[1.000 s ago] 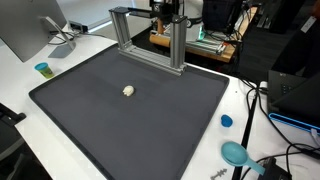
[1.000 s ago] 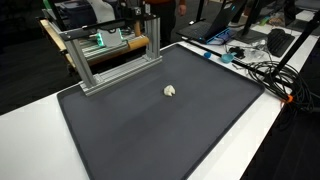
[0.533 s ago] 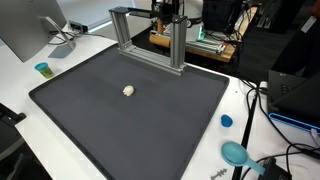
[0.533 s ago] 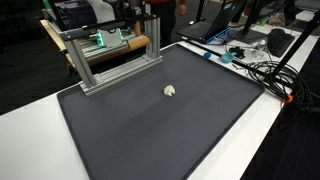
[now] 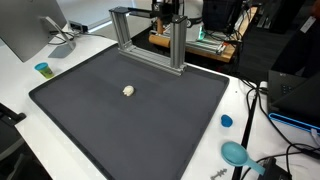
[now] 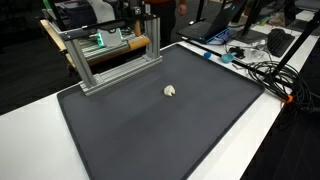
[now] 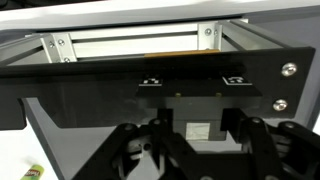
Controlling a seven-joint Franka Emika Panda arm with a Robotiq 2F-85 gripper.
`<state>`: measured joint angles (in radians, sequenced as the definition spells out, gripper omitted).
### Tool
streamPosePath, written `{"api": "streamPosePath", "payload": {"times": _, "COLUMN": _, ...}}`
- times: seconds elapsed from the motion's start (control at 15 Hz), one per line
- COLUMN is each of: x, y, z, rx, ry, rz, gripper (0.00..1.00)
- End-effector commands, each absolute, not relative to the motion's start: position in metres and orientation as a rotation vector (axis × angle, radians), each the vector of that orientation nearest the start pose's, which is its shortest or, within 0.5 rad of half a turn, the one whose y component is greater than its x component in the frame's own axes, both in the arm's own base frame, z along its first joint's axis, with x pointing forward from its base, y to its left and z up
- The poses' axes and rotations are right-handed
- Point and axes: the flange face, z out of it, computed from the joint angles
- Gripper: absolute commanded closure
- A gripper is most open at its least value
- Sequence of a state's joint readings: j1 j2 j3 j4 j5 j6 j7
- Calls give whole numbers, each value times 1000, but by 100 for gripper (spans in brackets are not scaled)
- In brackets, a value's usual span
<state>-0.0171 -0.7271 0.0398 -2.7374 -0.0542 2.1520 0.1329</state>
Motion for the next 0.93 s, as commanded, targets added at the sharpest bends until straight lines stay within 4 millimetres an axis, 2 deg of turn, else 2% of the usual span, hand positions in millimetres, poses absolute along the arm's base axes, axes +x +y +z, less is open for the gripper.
{"api": "streamPosePath", "payload": {"times": 0.0, "x": 333, "y": 3, "z": 446, "rx": -3198, "ry": 224, "rz": -189, "gripper": 67}}
{"api": "streamPosePath", "payload": {"times": 0.13, "x": 335, "y": 6, "z": 448, "rx": -3190, "ry": 214, "rz": -164, "gripper": 67}}
{"api": "streamPosePath", "payload": {"times": 0.27, "x": 337, "y": 7, "z": 454, "rx": -3141, "ry": 114, "rz": -77, "gripper": 67}}
{"api": "streamPosePath", "payload": {"times": 0.4, "x": 338, "y": 5, "z": 458, "rx": -3124, "ry": 86, "rz": -12, "gripper": 67}}
{"api": "streamPosePath", "payload": {"times": 0.47, "x": 338, "y": 4, "z": 458, "rx": -3140, "ry": 106, "rz": 14, "gripper": 53}}
{"api": "streamPosePath", "payload": {"times": 0.53, "x": 339, "y": 4, "z": 460, "rx": -3135, "ry": 98, "rz": 27, "gripper": 20}}
{"api": "streamPosePath", "payload": {"times": 0.6, "x": 341, "y": 5, "z": 460, "rx": -3142, "ry": 105, "rz": 32, "gripper": 71}}
{"api": "streamPosePath", "payload": {"times": 0.87, "x": 350, "y": 7, "z": 457, "rx": -3152, "ry": 185, "rz": -4, "gripper": 73}}
